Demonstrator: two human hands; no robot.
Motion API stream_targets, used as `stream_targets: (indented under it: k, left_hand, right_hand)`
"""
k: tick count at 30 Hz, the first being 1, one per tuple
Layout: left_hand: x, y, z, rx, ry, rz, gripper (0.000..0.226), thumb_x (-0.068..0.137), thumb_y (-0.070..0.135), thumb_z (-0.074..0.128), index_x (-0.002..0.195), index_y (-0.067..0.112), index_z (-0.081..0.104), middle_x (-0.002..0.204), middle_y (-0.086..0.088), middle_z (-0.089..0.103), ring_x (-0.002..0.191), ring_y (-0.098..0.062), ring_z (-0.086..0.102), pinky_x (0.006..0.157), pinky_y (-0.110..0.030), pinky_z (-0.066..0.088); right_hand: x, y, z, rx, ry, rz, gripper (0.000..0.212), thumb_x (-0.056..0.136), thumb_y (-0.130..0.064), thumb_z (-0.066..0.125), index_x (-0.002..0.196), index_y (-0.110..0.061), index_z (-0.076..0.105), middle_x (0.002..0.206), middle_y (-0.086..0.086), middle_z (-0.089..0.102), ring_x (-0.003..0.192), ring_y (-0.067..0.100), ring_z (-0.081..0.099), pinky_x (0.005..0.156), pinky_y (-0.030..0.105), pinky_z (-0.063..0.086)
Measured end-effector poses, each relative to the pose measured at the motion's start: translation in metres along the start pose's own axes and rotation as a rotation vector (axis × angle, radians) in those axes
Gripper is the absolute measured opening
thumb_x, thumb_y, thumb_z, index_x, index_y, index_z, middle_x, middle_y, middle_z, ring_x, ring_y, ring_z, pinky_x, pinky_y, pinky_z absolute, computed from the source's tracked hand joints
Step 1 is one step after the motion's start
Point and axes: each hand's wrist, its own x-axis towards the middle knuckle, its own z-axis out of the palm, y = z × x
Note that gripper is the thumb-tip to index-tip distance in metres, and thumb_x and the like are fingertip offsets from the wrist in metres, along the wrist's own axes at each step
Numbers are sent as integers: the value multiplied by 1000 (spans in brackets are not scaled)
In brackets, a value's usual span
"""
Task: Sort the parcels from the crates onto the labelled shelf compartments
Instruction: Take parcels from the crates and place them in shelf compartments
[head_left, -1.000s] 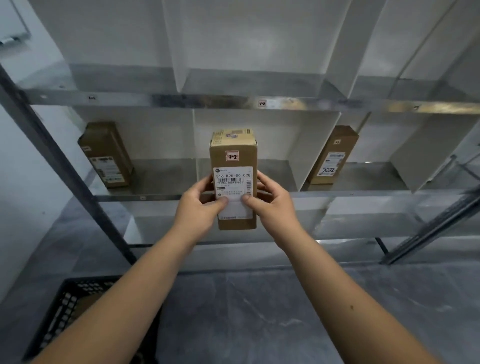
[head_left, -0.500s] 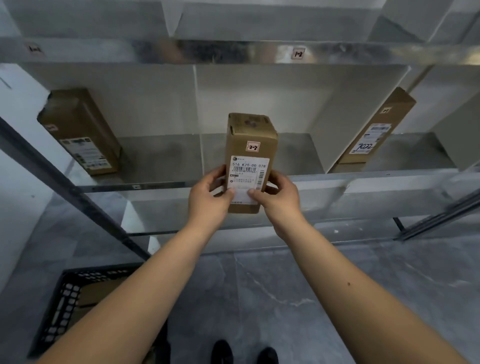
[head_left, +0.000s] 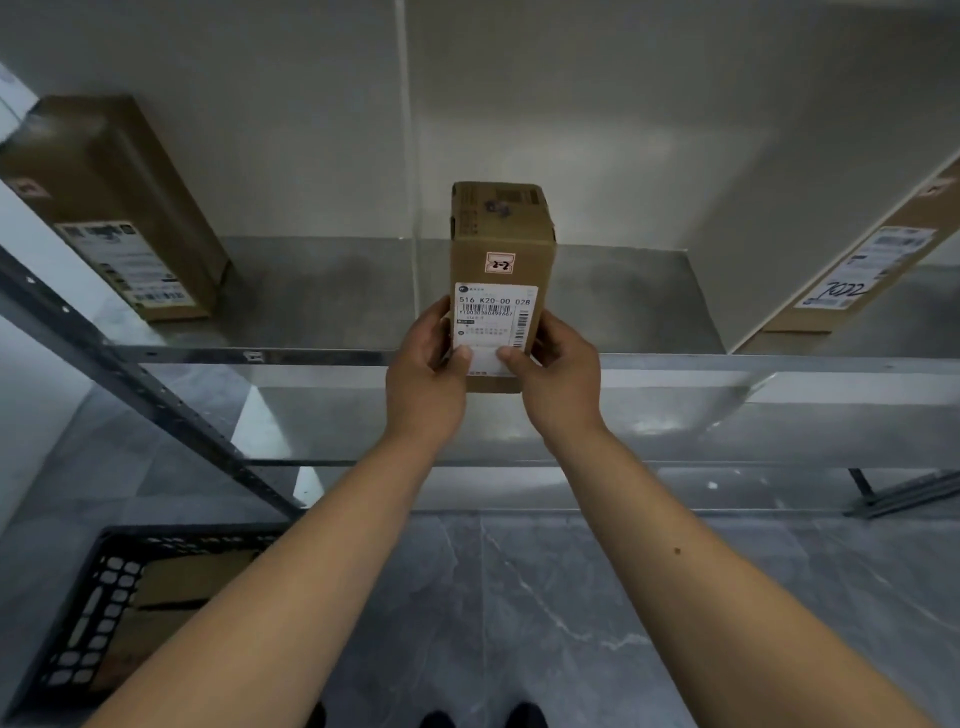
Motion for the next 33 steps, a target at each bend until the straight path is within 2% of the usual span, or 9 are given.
stream_targets:
  k: [2, 5, 11, 17, 22, 26, 28, 31, 33]
  left_hand:
    - [8, -7, 2, 2, 7, 29, 62, 99, -1, 61, 125, 56, 56, 131, 15, 70, 124, -3, 65, 107, -36, 54]
    - [21, -19, 7, 22, -4, 87, 59, 101, 3, 61, 125, 56, 53, 130, 19, 67, 126, -4, 63, 105, -31, 55]
    - [58, -46, 20, 213, 33, 261, 45, 106, 13, 56, 148, 28, 52, 143, 8, 63, 133, -13, 60, 106, -36, 55]
    - [85, -42, 39, 327, 112, 220, 43, 107, 16, 52, 149, 26, 50, 145, 4, 61, 132, -20, 59, 107, -39, 55]
    - [96, -30, 47, 338, 136, 160, 45, 107, 12, 49, 150, 25, 49, 147, 1, 60, 134, -23, 57, 110, -40, 52]
    - [97, -23, 57, 337, 167, 93, 45, 108, 11, 46, 152, 23, 44, 147, -2, 58, 133, -23, 57, 109, -39, 52]
    - [99, -22, 59, 358, 177, 51, 45, 108, 12, 45, 152, 22, 43, 147, -3, 58, 133, -24, 57, 110, -41, 52]
    - [99, -19, 60, 392, 190, 15, 42, 110, 17, 44, 152, 18, 46, 145, -6, 60, 131, -27, 59, 109, -43, 52]
    - [94, -18, 61, 371, 181, 23, 41, 110, 18, 43, 151, 15, 49, 144, -8, 62, 130, -28, 60, 108, -45, 52]
  right_hand:
    - [9, 13, 4, -17, -11, -43, 47, 89, -4, 75, 134, -16, 68, 125, -7, 74, 115, 6, 69, 99, 38, 60]
    - [25, 27, 9, -41, -5, -104, 44, 91, -7, 73, 135, -15, 67, 126, -8, 73, 115, 6, 69, 99, 34, 59]
    - [58, 41, 17, -103, 0, -159, 44, 93, -15, 74, 136, -20, 66, 127, -12, 71, 113, 5, 68, 100, 28, 58]
    - [86, 47, 25, -125, 18, -156, 43, 94, -21, 75, 136, -20, 66, 132, -7, 71, 115, 7, 67, 95, 17, 54]
    - [101, 44, 30, -131, 18, -140, 41, 94, -20, 73, 135, -19, 66, 130, -7, 72, 114, 6, 67, 96, 19, 57]
    - [104, 37, 29, -114, -6, -92, 42, 95, -17, 73, 136, -19, 65, 133, -4, 70, 117, 8, 65, 88, 7, 52]
    - [105, 35, 28, -86, -21, -36, 44, 94, -16, 73, 137, -18, 64, 134, -4, 70, 119, 10, 66, 93, 14, 55]
    - [106, 32, 25, 5, -38, 64, 44, 91, -13, 75, 134, -15, 67, 130, -2, 73, 117, 14, 70, 98, 37, 60]
    - [107, 29, 23, 44, -53, 106, 41, 92, -12, 75, 132, -16, 68, 130, -3, 72, 117, 14, 70, 97, 38, 61]
